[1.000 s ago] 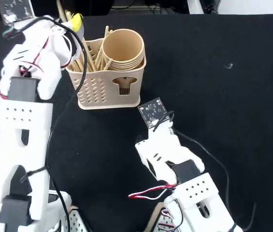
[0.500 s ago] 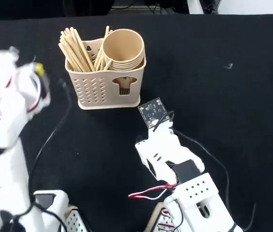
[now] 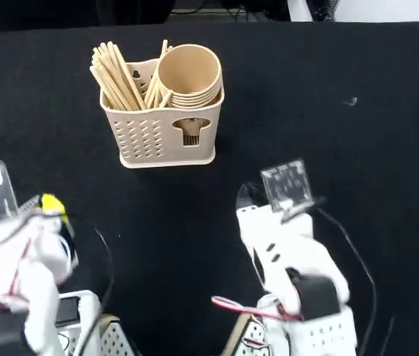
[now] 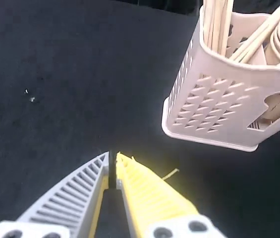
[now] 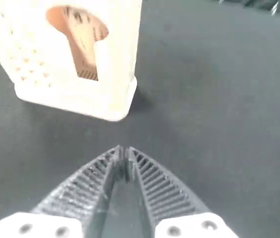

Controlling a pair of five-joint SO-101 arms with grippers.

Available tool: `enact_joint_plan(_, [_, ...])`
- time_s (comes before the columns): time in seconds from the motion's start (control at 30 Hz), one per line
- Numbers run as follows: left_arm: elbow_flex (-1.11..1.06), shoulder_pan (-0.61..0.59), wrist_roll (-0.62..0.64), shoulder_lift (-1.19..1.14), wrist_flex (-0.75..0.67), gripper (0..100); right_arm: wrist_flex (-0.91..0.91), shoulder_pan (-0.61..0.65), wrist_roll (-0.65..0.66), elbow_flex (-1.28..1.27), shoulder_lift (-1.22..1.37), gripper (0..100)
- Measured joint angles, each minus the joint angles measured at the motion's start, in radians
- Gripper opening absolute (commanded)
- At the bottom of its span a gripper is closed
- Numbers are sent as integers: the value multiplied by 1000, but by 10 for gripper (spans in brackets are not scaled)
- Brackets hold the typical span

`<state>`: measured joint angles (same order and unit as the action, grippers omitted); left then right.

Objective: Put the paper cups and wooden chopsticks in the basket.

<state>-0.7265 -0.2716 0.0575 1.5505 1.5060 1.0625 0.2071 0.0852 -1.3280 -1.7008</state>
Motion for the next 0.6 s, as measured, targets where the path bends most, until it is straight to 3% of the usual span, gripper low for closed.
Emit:
enact_joint_plan(0.2, [-219, 0, -6, 262, -2, 30, 190, -23, 0, 18, -100, 11])
enact_joint_plan(0.6, [-453, 0, -11, 262, -35, 30, 324, -292, -89, 18, -100, 11])
